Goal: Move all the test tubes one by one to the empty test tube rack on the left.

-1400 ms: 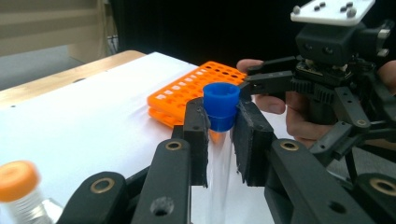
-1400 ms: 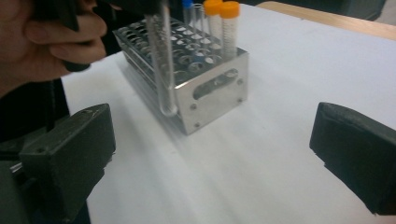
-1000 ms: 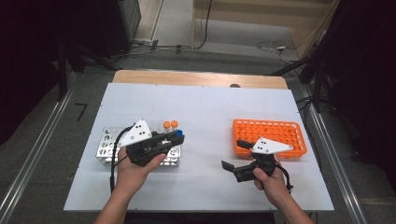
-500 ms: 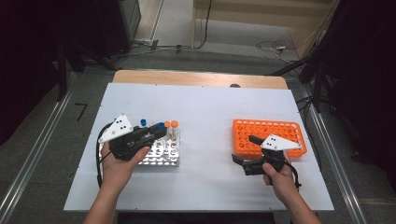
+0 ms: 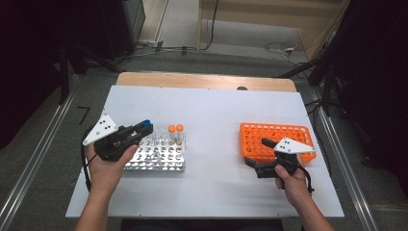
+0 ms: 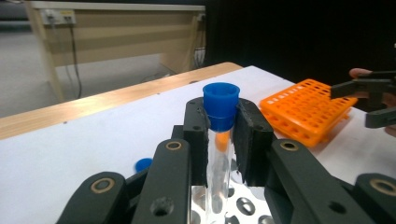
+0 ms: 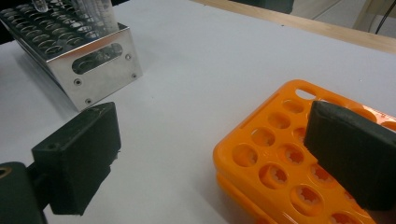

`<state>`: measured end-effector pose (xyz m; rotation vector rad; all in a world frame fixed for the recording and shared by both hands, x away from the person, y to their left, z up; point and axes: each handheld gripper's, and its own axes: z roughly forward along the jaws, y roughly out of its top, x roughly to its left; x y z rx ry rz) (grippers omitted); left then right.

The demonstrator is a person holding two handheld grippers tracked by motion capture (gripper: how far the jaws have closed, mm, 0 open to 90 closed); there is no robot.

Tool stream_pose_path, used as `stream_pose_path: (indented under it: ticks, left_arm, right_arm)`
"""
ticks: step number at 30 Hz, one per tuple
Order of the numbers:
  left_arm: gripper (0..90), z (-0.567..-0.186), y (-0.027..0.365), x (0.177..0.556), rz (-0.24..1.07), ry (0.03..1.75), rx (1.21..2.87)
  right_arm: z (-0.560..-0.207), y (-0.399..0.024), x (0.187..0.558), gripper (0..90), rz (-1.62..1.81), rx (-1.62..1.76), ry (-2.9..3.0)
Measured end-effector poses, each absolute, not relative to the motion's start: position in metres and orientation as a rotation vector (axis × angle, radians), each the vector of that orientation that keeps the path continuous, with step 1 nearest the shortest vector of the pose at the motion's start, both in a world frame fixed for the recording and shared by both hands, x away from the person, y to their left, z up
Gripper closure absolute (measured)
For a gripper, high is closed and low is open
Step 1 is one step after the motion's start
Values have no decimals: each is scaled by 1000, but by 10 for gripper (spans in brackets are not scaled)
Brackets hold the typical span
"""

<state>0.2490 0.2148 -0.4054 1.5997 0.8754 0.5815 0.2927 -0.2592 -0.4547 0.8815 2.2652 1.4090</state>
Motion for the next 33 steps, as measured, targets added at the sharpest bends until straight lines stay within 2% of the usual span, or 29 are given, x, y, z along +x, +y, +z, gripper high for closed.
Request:
stream_pose_path:
  ticks: [16,33]
  left_arm:
    - [770,-417,242,261,656,985,1550]
    - [770,-430,240,278,706,1052,1501]
  right_arm:
    - [-457,-263,296,31,1403,884,2258]
    - [-460,-261,297,35,1400,890,2264]
